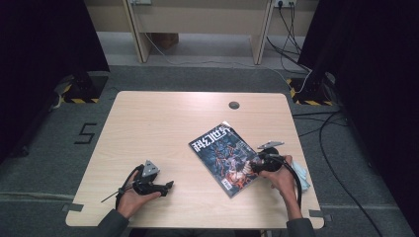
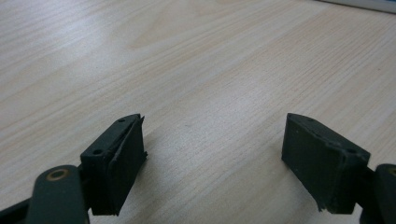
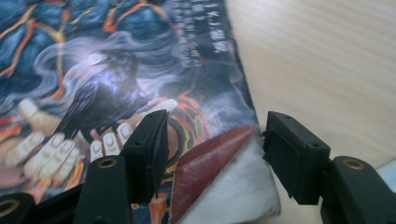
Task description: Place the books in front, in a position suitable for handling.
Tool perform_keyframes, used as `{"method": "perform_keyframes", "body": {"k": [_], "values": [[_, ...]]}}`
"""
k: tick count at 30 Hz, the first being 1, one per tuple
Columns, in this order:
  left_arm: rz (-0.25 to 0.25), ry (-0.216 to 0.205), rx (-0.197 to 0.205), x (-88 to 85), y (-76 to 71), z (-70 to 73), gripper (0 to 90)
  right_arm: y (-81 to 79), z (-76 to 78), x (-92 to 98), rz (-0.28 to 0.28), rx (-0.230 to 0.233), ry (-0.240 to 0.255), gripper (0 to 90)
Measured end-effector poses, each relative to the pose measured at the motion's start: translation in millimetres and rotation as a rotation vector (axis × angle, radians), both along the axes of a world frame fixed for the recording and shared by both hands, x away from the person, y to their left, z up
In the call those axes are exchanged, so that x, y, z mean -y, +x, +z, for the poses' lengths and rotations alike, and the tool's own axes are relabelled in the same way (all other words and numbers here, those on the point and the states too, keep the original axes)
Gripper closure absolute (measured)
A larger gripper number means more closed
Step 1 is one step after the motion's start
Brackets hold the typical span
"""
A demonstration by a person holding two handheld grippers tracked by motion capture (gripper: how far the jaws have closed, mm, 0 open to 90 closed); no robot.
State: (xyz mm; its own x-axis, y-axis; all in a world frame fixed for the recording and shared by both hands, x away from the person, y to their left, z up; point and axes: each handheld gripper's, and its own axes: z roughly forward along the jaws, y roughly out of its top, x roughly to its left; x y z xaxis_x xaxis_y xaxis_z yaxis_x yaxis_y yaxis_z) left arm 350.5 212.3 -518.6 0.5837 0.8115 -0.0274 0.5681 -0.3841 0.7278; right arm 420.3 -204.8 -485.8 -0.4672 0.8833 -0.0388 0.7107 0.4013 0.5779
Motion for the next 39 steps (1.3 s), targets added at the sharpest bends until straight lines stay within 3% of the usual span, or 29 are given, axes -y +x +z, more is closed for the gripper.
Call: {"method": "perform_keyframes", "body": {"k": [2,7,10,11,12,13,14,15,17,18,20,22,24,27,29,39], "values": [[0.001,-0.001,0.000,0.1,0.0,0.0,20.2,-14.3,0.9,-13.8,0.061,-0.008,-0.021,41.5],[0.004,0.004,-0.011,0.1,-0.3,1.4,21.5,-37.0,1.2,-32.2,0.125,-0.002,-0.042,41.3],[0.016,-0.010,0.006,1.1,-0.6,4.2,22.9,-55.5,2.3,-44.1,0.178,-0.023,-0.029,40.9],[0.016,-0.010,0.006,1.1,-0.6,4.2,22.9,-55.5,2.3,-44.1,0.178,-0.023,-0.029,40.9],[0.013,-0.037,0.015,3.6,-1.2,6.2,22.9,-57.5,3.1,-45.2,0.188,-0.027,-0.020,40.8],[0.014,-0.050,0.019,5.5,-1.2,7.2,23.1,-58.6,4.8,-46.0,0.170,-0.026,0.011,41.6],[0.014,-0.069,0.023,8.9,-1.3,8.6,23.2,-54.3,6.7,-44.4,0.147,-0.017,0.050,40.9],[0.007,-0.093,0.014,12.7,-1.7,9.2,23.2,-54.3,6.7,-44.4,0.147,-0.017,0.050,40.9],[-0.012,-0.097,0.027,22.3,-2.4,11.5,23.4,-46.5,7.1,-43.1,0.115,-0.001,0.061,38.7],[-0.031,-0.110,0.036,30.9,-2.9,13.1,23.3,-36.9,6.9,-42.3,0.074,-0.006,0.122,37.9],[-0.041,-0.127,0.032,35.5,-3.0,13.5,23.2,-32.1,6.6,-41.9,0.066,-0.014,0.146,37.4],[-0.049,-0.147,0.016,45.2,-2.7,12.2,23.2,-19.6,1.3,-44.0,0.053,-0.018,0.133,38.9],[-0.062,-0.152,0.007,52.4,-2.2,9.8,23.9,-15.0,-4.6,-46.8,0.054,-0.038,0.118,40.6],[-0.081,-0.148,-0.001,59.0,-1.4,7.7,25.2,-15.8,-6.0,-50.1,0.059,-0.033,0.107,41.4],[-0.093,-0.156,-0.007,63.0,-0.5,6.4,25.9,-18.8,-5.2,-52.6,0.082,-0.013,0.075,41.1],[-0.140,-0.137,-0.044,56.1,-4.1,2.4,32.9,-40.5,-4.3,-78.6,0.163,-0.019,0.050,38.8]]}}
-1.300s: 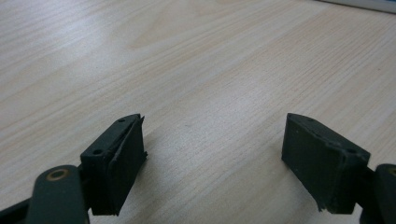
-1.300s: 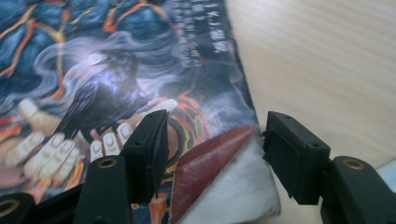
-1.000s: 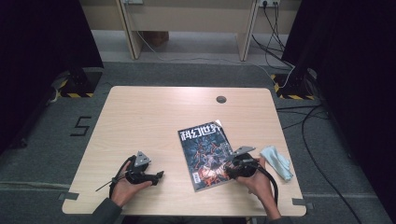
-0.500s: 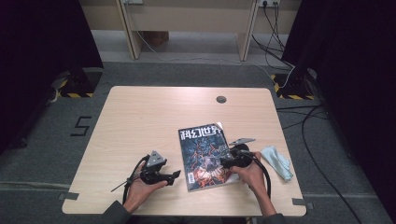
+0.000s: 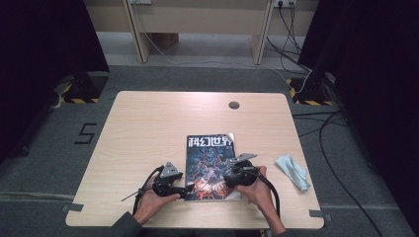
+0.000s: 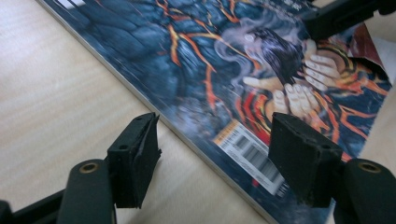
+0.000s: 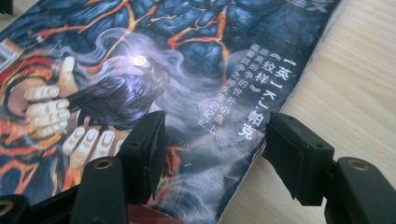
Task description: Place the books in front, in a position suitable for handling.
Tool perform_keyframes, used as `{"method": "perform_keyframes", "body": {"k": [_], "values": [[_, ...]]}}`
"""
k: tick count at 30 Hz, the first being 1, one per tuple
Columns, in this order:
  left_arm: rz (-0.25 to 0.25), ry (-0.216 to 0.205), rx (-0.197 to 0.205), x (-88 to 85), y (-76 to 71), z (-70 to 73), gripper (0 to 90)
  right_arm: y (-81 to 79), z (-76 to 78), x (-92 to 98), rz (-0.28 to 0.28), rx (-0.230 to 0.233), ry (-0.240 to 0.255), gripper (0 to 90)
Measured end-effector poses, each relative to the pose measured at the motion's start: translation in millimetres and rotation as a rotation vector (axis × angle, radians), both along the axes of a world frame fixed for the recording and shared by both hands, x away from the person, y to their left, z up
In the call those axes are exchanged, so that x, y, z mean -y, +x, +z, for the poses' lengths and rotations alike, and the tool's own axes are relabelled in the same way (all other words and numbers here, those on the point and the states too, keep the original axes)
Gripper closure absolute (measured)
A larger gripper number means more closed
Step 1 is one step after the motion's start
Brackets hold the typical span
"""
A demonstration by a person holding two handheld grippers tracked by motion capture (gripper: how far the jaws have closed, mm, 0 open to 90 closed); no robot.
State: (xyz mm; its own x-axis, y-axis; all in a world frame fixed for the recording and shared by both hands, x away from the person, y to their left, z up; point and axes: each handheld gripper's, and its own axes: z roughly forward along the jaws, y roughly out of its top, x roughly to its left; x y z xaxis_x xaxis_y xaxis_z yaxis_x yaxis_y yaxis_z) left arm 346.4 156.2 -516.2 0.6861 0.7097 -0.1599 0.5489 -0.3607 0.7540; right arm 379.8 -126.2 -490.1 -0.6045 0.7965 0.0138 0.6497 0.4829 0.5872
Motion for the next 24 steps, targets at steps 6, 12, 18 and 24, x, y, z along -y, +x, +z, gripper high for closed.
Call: {"method": "perform_keyframes", "body": {"k": [6,12,18,24], "values": [[-0.008,0.007,-0.007,-10.0,-8.1,1.1,38.0,-6.8,-0.4,-12.3,0.033,0.009,-0.007,38.0],[-0.036,0.065,0.027,-6.4,-19.4,4.9,36.9,-9.7,-0.2,-16.6,0.062,0.000,-0.003,37.4],[-0.040,0.068,0.037,-5.8,-20.8,4.8,37.0,-9.5,-1.3,-14.6,0.060,-0.005,0.013,37.0],[-0.055,0.058,0.029,-6.5,-20.2,5.1,36.4,-8.9,-1.6,-12.8,0.060,-0.009,0.023,36.0]]}}
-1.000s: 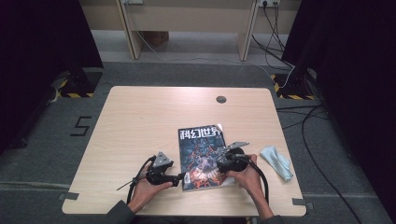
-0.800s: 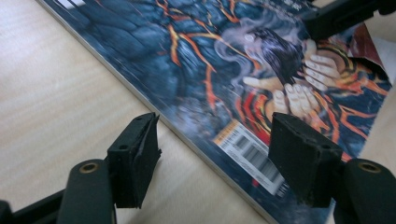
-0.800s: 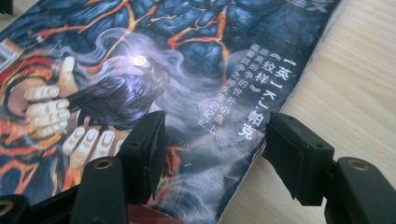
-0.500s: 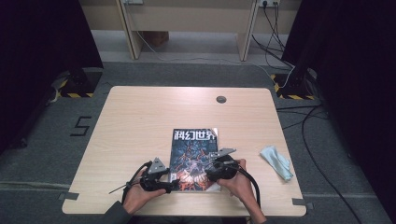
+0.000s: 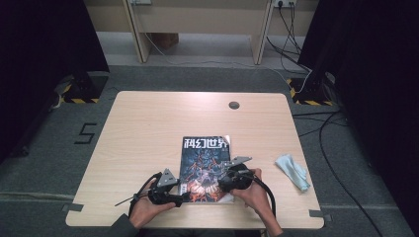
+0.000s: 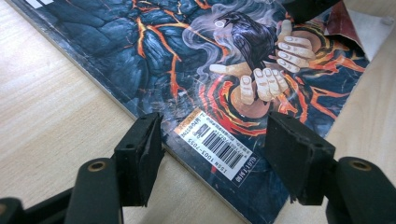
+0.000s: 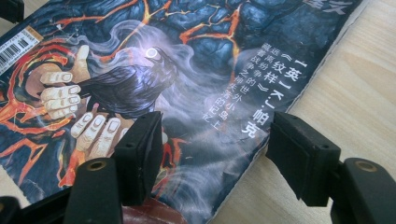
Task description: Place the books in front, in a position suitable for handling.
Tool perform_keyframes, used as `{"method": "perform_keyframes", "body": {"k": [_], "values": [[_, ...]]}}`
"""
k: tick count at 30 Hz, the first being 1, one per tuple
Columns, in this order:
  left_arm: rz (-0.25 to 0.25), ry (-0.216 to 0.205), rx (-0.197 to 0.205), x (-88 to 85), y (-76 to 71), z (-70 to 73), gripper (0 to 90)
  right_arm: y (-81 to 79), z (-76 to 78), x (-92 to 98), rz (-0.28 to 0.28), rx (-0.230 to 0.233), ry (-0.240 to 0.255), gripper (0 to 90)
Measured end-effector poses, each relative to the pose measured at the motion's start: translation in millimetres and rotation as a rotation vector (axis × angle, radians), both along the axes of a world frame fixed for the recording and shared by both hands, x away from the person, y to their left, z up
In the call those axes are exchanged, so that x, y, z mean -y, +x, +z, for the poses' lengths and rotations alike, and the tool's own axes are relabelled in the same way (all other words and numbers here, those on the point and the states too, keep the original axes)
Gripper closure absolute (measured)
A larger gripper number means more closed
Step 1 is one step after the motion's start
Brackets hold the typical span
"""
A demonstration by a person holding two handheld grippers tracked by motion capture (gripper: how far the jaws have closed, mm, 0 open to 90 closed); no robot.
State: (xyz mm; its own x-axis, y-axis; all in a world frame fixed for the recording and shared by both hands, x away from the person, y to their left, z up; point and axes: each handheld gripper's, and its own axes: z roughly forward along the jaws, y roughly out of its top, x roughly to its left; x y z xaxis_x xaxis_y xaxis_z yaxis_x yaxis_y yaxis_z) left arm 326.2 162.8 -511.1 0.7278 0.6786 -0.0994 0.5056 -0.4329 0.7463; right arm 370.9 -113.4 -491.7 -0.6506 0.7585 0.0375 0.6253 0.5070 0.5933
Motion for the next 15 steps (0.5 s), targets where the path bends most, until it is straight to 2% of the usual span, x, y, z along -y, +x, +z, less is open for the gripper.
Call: {"method": "perform_keyframes", "body": {"k": [1,3,5,7,8,9,10,11,12,14,15], "values": [[0.008,-0.022,-0.010,-0.5,0.2,0.5,36.6,0.7,0.7,2.5,-0.006,-0.008,0.009,35.9],[0.013,-0.029,-0.014,-1.0,0.9,1.1,36.5,1.4,1.8,4.6,-0.016,-0.005,0.018,35.6],[0.031,-0.033,-0.008,-2.9,2.3,1.9,32.2,2.7,6.2,11.3,-0.050,0.012,0.028,34.8],[0.038,-0.055,-0.009,-6.9,2.9,3.9,30.1,4.7,15.0,26.8,-0.088,0.044,0.053,32.8],[0.038,-0.055,-0.009,-6.9,2.9,3.9,29.6,4.7,15.0,26.8,-0.088,0.044,0.053,32.8],[0.040,-0.052,-0.012,-10.0,2.2,5.0,28.4,5.9,20.0,39.6,-0.125,0.065,0.064,32.1],[0.040,-0.052,-0.012,-10.0,2.2,5.0,27.2,5.9,20.0,39.6,-0.125,0.065,0.064,32.1],[0.038,-0.043,-0.016,-12.9,0.9,4.6,26.0,7.1,24.3,52.7,-0.162,0.081,0.065,31.7],[0.038,-0.043,-0.016,-12.9,0.9,4.6,25.2,7.1,24.3,52.7,-0.162,0.081,0.065,31.7],[0.042,-0.040,-0.020,-15.9,0.5,3.5,24.5,8.3,27.7,65.1,-0.199,0.094,0.072,31.4],[0.048,-0.037,-0.026,-18.5,0.6,2.8,22.9,8.8,31.4,77.1,-0.231,0.107,0.072,31.5]]}}
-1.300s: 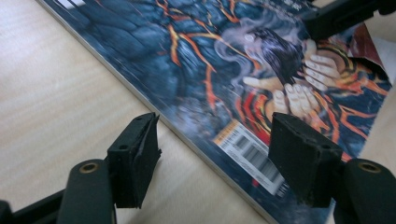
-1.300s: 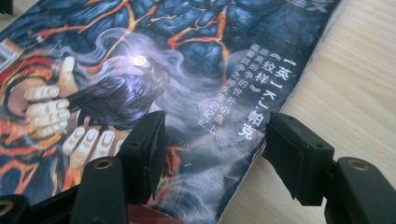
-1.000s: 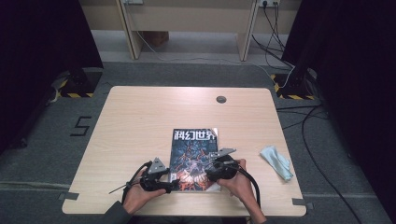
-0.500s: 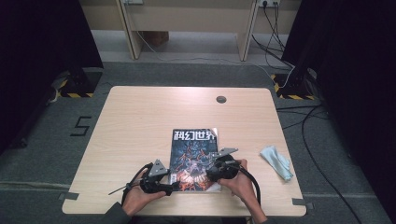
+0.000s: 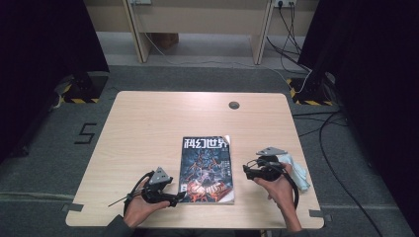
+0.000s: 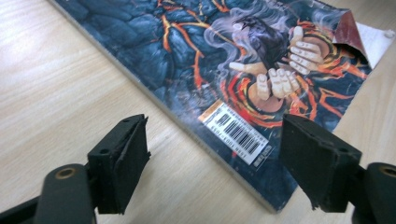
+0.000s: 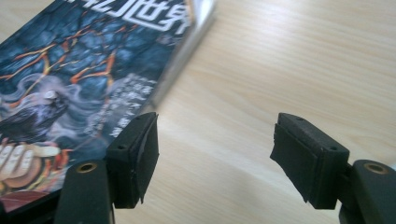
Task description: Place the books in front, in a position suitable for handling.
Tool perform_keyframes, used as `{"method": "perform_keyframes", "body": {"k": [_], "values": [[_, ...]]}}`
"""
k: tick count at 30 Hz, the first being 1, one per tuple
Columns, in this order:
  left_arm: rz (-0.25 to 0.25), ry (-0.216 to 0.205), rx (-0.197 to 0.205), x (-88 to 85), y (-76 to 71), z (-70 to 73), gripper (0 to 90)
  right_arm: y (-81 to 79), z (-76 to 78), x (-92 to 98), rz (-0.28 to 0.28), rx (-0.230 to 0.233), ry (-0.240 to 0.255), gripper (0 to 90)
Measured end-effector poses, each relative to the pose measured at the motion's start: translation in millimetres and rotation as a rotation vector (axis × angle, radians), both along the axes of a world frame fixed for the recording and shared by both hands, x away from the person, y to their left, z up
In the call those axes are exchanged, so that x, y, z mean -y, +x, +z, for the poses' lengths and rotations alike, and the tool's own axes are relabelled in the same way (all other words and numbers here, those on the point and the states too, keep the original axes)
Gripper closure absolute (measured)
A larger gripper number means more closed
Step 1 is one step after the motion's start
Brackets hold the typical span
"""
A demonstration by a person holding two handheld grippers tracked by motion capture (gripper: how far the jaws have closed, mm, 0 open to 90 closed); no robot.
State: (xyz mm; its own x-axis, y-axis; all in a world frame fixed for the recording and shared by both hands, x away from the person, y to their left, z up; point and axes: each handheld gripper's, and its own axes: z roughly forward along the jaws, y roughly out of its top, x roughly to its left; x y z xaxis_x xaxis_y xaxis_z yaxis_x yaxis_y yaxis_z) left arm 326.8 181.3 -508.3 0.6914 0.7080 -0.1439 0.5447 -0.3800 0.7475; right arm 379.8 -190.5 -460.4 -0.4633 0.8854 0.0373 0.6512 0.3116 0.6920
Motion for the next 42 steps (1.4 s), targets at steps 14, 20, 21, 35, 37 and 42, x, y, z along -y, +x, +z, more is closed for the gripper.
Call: {"method": "perform_keyframes", "body": {"k": [14,20,21,35,37,42], "values": [[0.053,0.005,-0.011,-16.7,6.9,-2.1,21.4,-1.4,4.9,53.7,-0.139,0.006,-0.011,33.4],[0.067,0.017,-0.020,-24.1,7.7,-2.6,21.1,-3.1,5.6,75.5,-0.181,0.012,-0.035,34.6],[0.067,0.017,-0.020,-24.1,7.7,-2.6,21.1,-3.1,5.6,75.5,-0.181,0.012,-0.035,34.6],[0.079,0.024,-0.037,-28.8,8.9,-4.6,20.7,-5.0,-4.2,113.1,-0.274,-0.039,-0.046,38.7],[0.078,0.024,-0.037,-28.8,8.9,-4.6,20.7,-4.6,-6.7,116.9,-0.265,-0.042,-0.054,42.8],[0.073,0.025,-0.038,-28.3,8.9,-4.7,20.7,-4.0,-12.7,120.6,-0.257,-0.057,-0.062,48.7]]}}
